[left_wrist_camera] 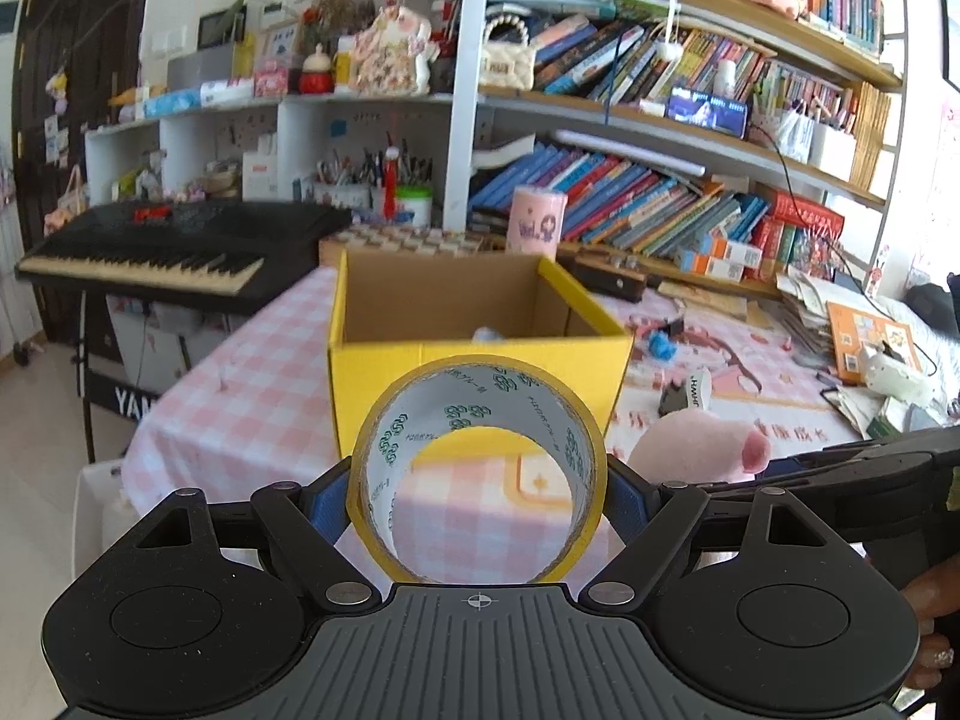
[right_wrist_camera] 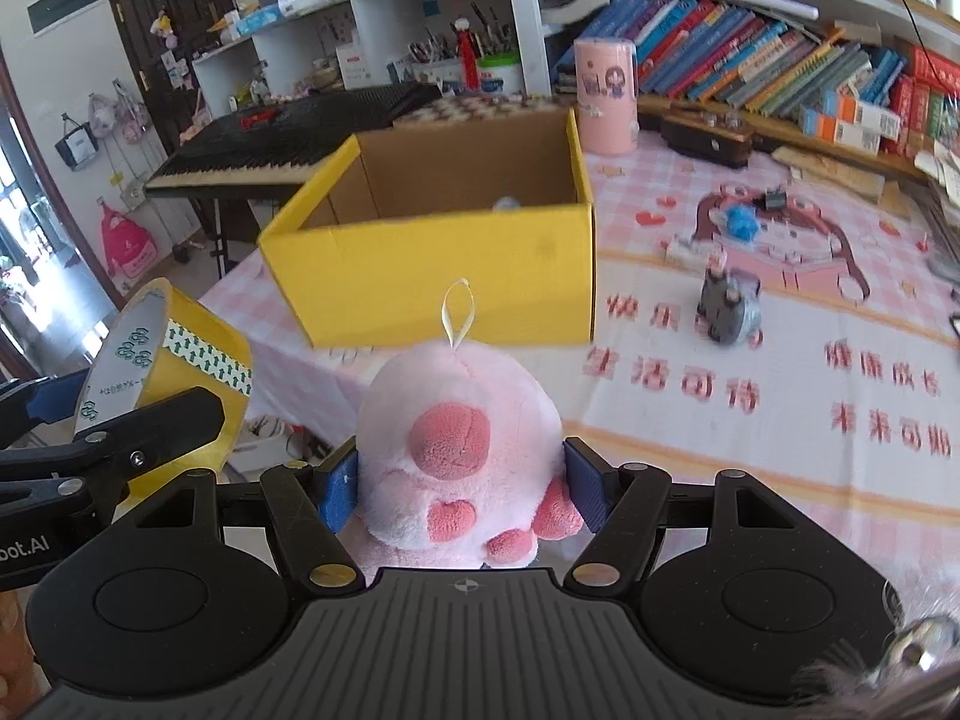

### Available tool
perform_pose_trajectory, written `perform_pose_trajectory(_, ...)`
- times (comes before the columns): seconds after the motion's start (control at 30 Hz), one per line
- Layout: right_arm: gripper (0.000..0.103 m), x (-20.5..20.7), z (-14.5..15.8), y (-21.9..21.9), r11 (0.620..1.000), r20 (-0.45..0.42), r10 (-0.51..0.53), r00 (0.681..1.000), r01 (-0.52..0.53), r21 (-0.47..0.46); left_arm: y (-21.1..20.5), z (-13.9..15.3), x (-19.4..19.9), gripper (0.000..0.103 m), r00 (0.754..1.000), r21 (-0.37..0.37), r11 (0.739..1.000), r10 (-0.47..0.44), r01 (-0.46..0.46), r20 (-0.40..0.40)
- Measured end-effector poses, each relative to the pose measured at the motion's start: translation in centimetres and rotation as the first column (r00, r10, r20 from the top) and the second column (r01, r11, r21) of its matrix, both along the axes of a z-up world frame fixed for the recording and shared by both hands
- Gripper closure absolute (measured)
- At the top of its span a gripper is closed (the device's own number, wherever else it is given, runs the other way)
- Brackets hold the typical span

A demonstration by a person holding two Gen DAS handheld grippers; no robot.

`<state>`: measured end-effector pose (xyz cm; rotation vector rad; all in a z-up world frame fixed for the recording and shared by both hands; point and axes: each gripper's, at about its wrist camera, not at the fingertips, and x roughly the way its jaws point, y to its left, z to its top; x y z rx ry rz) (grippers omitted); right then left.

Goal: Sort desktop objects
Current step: 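Carry the tape roll and plush pig over the yellow box with both tools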

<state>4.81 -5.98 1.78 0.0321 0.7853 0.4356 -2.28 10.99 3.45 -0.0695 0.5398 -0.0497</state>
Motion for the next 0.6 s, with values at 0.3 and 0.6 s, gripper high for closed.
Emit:
perform_pose_trajectory(0.3, 0.037, 5.9, 4.7, -0.8, 0.997, 0.133, -0.005, 0.991, -0.004, 0.072, -0.1, 3.2, 5.1, 0.02, 0.993, 0.046, 0.999, 0.024, -0.03, 0.117)
perform_pose_trajectory(0.6, 0.036, 13.1, 6.8, -1.2, 0.995, 0.207, 0.031, 0.978, -0.049, 0.083, -0.2, 4.3, 11.6, 0.02, 0.982, 0.077, 0.992, 0.082, -0.095, 0.168)
